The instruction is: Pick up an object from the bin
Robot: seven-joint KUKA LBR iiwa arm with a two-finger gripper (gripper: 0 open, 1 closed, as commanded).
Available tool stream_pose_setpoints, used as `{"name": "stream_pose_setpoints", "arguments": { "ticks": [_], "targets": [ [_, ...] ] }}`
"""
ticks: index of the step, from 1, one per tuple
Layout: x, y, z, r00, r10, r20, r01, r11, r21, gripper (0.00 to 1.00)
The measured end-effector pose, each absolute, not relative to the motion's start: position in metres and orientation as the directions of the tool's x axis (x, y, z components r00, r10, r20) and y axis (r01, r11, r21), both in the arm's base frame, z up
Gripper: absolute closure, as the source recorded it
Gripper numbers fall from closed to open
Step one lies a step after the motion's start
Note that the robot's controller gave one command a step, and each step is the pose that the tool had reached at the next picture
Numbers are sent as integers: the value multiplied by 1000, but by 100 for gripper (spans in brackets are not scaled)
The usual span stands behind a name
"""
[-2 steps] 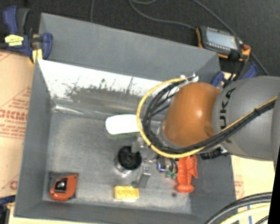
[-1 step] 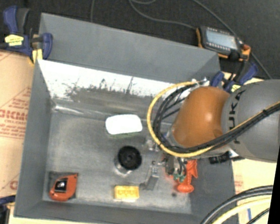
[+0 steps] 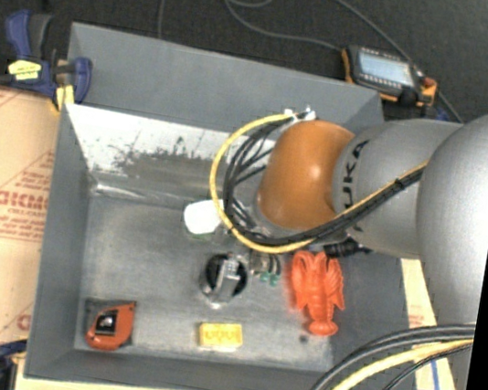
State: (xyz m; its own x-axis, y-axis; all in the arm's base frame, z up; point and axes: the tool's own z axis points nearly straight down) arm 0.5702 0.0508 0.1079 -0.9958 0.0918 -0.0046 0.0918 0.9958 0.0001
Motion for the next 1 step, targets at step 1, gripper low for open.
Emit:
{"name": "stream_pose_setpoints", "arguments": {
  "ticks": [1],
  "targets": [
    [587, -27, 71, -995, 103, -3, 103, 995, -1, 100]
  ]
}}
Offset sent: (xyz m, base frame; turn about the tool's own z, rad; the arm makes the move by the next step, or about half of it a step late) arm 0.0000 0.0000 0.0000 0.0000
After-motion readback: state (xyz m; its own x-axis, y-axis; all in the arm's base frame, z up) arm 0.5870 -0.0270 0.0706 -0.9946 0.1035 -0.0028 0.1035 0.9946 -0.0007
